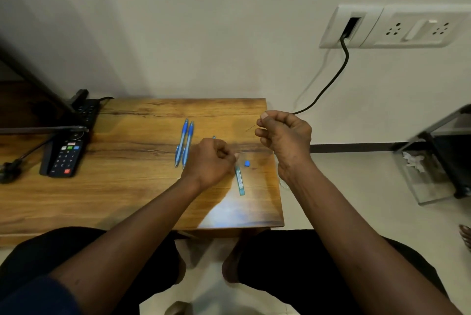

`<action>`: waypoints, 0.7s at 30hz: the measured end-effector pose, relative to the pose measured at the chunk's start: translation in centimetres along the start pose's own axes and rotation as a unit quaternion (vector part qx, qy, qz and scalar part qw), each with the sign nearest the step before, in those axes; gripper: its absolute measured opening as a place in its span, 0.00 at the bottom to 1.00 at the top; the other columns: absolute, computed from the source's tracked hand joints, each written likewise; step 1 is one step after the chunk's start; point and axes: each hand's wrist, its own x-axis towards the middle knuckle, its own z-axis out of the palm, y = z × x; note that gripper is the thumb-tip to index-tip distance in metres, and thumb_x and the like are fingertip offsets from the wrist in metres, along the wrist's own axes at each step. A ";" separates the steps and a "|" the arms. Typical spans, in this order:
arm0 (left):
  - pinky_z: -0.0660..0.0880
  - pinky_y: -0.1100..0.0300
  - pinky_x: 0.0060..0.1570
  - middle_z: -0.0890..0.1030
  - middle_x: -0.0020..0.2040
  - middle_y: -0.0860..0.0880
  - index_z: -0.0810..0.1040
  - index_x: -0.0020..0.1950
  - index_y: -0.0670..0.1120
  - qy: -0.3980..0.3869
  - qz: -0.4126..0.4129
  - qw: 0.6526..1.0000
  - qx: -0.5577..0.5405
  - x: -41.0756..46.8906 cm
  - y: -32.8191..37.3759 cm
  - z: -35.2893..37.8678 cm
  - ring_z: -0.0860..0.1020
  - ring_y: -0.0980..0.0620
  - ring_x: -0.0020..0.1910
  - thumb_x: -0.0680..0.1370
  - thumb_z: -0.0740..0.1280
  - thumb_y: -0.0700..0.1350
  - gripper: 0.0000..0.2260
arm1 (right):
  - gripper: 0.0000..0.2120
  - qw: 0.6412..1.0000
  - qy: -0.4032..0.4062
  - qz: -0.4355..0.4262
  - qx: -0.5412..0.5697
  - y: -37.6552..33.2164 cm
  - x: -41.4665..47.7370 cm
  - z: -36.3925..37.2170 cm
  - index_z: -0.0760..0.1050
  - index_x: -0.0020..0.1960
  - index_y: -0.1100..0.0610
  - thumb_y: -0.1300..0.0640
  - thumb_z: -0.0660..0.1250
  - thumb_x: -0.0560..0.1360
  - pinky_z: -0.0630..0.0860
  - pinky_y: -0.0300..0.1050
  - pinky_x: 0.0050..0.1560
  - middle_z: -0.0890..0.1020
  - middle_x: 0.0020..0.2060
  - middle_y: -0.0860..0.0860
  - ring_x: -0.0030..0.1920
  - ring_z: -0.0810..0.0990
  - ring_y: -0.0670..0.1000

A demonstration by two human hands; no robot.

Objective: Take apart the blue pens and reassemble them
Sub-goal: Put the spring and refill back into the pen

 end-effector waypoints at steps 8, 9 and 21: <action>0.84 0.53 0.53 0.86 0.56 0.41 0.84 0.62 0.43 -0.080 0.031 0.947 -0.311 -2.1 2.5 -4.3 0.87 0.46 0.50 0.78 0.68 0.41 0.14 | 0.06 0.999 -0.016 -0.028 -0.038 0.1 -1.4 1.7 0.82 0.53 0.61 0.61 0.74 0.77 0.80 0.44 0.41 0.87 0.41 0.56 0.37 0.85 0.50; 0.84 0.52 0.53 0.87 0.55 0.41 0.84 0.62 0.44 -0.076 0.037 0.951 -0.298 -2.3 2.4 -4.4 0.87 0.46 0.50 0.79 0.70 0.43 0.13 | 0.05 0.997 -0.020 -0.046 -0.056 0.2 -1.6 2.0 0.82 0.52 0.60 0.60 0.74 0.77 0.81 0.45 0.42 0.87 0.42 0.56 0.37 0.85 0.50; 0.81 0.59 0.39 0.86 0.39 0.44 0.86 0.50 0.41 0.031 0.033 0.959 -0.281 -2.6 0.8 -6.9 0.83 0.53 0.36 0.77 0.78 0.43 0.07 | 0.05 0.987 -0.067 -0.102 -0.108 2.1 -3.5 5.7 0.83 0.51 0.58 0.59 0.76 0.76 0.81 0.42 0.41 0.87 0.42 0.56 0.42 0.87 0.54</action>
